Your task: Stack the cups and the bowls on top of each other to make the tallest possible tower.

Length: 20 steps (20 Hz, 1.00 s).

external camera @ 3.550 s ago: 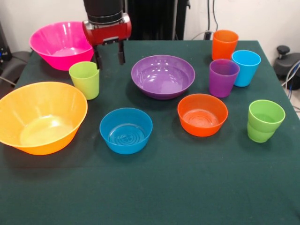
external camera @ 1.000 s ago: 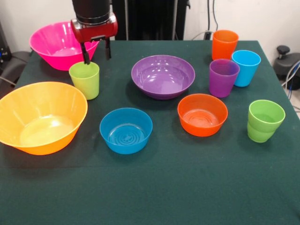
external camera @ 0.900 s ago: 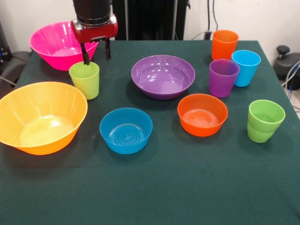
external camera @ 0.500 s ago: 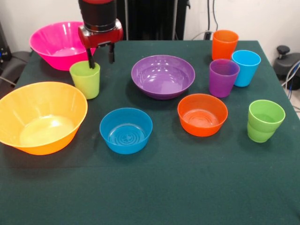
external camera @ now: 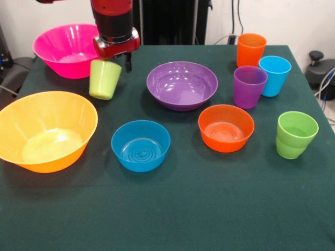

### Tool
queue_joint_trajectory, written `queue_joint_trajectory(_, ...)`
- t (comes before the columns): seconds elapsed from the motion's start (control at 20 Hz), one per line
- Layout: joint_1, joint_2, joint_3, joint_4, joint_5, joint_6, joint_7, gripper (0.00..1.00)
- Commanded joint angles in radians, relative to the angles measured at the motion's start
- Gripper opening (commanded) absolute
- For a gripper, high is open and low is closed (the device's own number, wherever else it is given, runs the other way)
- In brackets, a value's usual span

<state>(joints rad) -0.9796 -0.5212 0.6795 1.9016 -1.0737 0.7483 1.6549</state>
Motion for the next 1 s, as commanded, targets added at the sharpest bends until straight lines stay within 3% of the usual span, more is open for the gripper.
queue_joint_trajectory(0.05,0.041,0.024,-0.052,-0.05,-0.092,0.046,-0.274,1.0)
queue_joint_trajectory(0.25,0.022,-0.006,-0.032,-0.024,-0.06,0.052,-0.302,1.0)
queue_joint_trajectory(0.4,-0.005,-0.078,0.043,0.024,0.05,0.081,-0.336,1.0)
queue_joint_trajectory(0.6,0.002,-0.147,0.109,0.037,0.139,0.112,-0.336,1.0)
queue_joint_trajectory(0.8,0.006,-0.206,0.159,0.049,0.184,0.099,-0.339,1.0)
queue_joint_trajectory(1.0,0.032,-0.216,0.178,0.043,0.205,0.078,-0.29,1.0)
